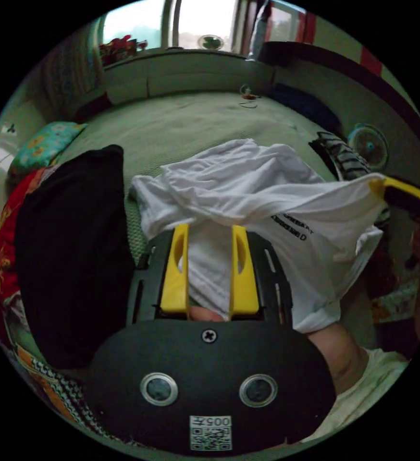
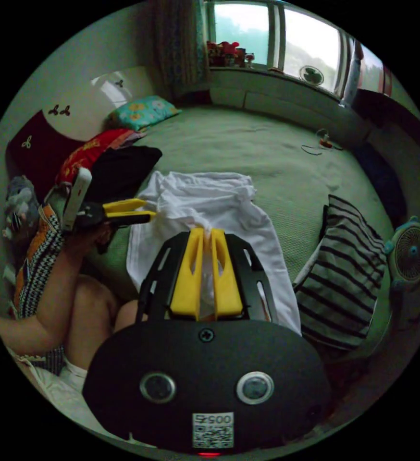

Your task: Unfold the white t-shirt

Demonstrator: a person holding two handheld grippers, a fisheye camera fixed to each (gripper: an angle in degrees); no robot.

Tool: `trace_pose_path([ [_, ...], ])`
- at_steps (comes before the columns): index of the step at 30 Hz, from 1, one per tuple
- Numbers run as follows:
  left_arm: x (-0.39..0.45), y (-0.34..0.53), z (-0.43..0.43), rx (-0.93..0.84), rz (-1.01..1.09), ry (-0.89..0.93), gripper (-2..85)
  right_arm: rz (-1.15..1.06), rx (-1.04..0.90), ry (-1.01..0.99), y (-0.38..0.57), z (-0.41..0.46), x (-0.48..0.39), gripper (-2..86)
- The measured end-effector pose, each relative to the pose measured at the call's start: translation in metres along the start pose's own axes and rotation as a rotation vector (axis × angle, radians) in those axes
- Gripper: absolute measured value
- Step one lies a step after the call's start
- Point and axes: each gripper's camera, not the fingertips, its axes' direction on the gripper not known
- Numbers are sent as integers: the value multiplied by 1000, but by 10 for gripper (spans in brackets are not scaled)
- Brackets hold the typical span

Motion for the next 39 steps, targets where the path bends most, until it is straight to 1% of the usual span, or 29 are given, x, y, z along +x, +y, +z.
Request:
trace_pose_path([
  [2, 6, -7, 0, 23, 17, -19, 157, 10, 3, -31, -1, -14, 12, -10],
  [7, 17, -29, 2, 18, 47, 47, 179, 20, 21, -39, -6, -34, 30, -10],
  [11, 25, -44, 1, 37, 81, -23, 184, 22, 25, -81, -17, -53, 46, -10],
  [14, 20, -57, 0, 36, 32, -32, 176, 13, 30, -105, -20, -65, 56, -10],
  [16, 18, -68, -1, 45, 13, -7, 156, 10, 18, -136, -20, -70, 61, -10],
  [20, 20, -84, -2, 53, 9, -56, 89, -16, 9, -166, -16, -84, 68, -10],
  [23, 16, -95, -5, 81, -35, 8, 32, -37, 3, -135, -13, -92, 76, -10],
  [27, 4, -104, -19, 160, -139, 144, 13, -21, 5, -58, -10, -100, 96, -10],
  [30, 1, -113, -36, 205, -146, 129, 7, 41, 0, -38, -14, -105, 127, -10],
  [32, -1, -127, -47, 228, -134, 127, 6, 64, 12, -64, -30, -116, 154, -10],
  [36, -11, -213, -85, 251, -121, 137, 4, 82, 64, 34, -84, -141, 195, -9],
  [39, -16, -285, -110, 265, -115, 71, 5, 140, 138, 125, -146, -167, 232, -9],
])
